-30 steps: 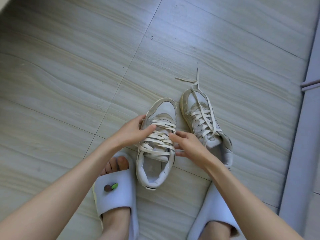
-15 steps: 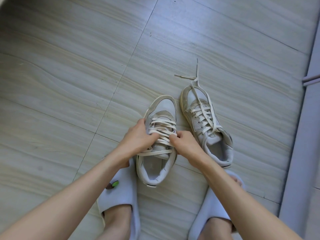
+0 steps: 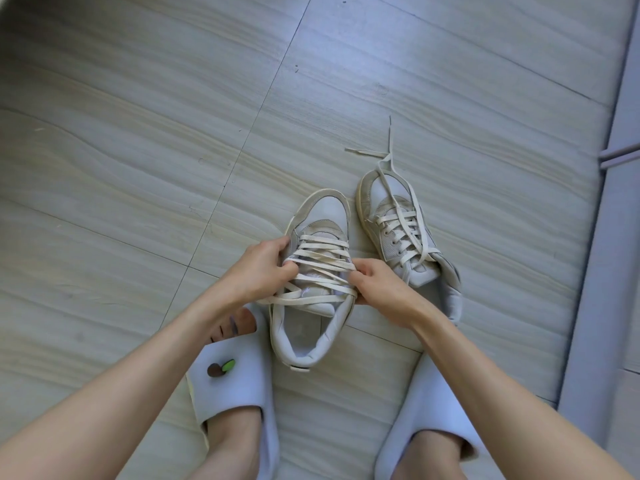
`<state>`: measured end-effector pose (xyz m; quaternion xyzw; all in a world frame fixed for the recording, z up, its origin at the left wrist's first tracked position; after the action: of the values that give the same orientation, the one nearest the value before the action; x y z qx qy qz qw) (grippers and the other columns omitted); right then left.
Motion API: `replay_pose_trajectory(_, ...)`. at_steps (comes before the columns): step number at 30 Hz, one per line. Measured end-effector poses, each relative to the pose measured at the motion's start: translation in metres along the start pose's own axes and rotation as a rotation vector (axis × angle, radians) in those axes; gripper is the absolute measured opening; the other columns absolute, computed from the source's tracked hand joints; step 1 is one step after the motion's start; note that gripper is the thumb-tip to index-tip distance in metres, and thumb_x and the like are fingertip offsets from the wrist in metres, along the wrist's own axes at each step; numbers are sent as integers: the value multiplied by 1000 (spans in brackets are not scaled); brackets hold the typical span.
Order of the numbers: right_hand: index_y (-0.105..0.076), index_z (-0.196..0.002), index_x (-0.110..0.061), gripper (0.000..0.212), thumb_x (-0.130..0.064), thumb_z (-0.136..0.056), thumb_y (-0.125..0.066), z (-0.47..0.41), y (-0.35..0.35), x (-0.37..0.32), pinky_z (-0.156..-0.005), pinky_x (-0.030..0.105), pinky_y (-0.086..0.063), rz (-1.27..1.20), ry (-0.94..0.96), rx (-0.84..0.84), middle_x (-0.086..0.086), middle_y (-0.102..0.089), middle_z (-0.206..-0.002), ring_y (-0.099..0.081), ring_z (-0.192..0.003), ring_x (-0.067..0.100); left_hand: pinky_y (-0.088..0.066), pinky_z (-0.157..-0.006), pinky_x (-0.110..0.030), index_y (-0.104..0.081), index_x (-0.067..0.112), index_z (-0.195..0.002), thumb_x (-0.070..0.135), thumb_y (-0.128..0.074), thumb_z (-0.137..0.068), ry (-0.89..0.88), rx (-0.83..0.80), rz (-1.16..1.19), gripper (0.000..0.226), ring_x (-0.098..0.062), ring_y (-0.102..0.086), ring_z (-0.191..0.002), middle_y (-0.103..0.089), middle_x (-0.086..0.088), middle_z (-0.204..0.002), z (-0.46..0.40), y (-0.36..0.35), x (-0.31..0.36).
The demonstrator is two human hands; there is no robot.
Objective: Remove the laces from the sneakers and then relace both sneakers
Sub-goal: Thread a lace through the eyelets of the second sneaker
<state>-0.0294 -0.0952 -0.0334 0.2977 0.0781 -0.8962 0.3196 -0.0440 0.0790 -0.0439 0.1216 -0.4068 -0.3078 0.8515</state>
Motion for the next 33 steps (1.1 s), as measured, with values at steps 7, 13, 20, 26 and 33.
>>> replay_pose_trajectory(7, -57, -120, -22, 26, -27, -95, -54, 10, -7, 10, -72, 21, -54, -62, -48, -82, -2, -67, -114, -64, -98, 5, -42, -104, -33, -38, 20, -141, 31, -65, -86, 25, -80, 337, 62, -8, -54, -118, -52, 8, -134, 12, -10, -19)
replay_pose_trajectory(13, -54, -122, -21, 34, -6, -92, -49, 15, -5, 13, -71, 21, -55, -51, 8, -83, 1, -65, -106, -65, -89, 9, -46, -94, -23, -44, 36, -130, 18, -54, -88, -44, 16, 288, 46, -3, -58, -111, -60, 8, -123, 16, -15, -26)
replay_pose_trajectory(20, -52, -124, -32, 34, -37, -90, -58, 15, 10, 6, -81, 22, -51, 242, 180, 206, -6, -61, -113, -61, -90, 1, -48, -77, -16, -53, 38, -111, 33, -59, -89, -182, 214, 240, 24, -1, -56, -98, -53, 13, -115, 21, -2, -15)
replay_pose_trajectory(26, -68, -99, -22, 15, -27, -92, -55, 8, 15, -12, -72, 16, -35, 474, 321, 438, -5, -55, -89, -48, -73, -1, -38, -71, -15, -68, 22, -96, 23, -60, -89, -252, 322, 30, 11, -6, -55, -71, -56, 5, -88, 4, 6, 10)
replay_pose_trajectory(33, -64, -86, -25, 5, -28, -88, -61, -6, 4, -13, -65, 15, -26, 531, 280, 399, -11, -41, -79, -42, -69, -3, -48, -78, -28, -70, 13, -97, 7, -61, -87, -190, 5, -49, 15, -18, -62, -74, -60, -2, -93, -13, 15, 17)
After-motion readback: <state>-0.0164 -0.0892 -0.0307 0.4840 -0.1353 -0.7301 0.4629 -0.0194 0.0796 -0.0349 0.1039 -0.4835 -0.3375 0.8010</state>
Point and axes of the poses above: each hand's wrist, its own z-axis away from the middle knuckle, its own y-axis out of the back of the hand, x = y × z, the point moved 4 cm from there along -z, towards the middle knuckle
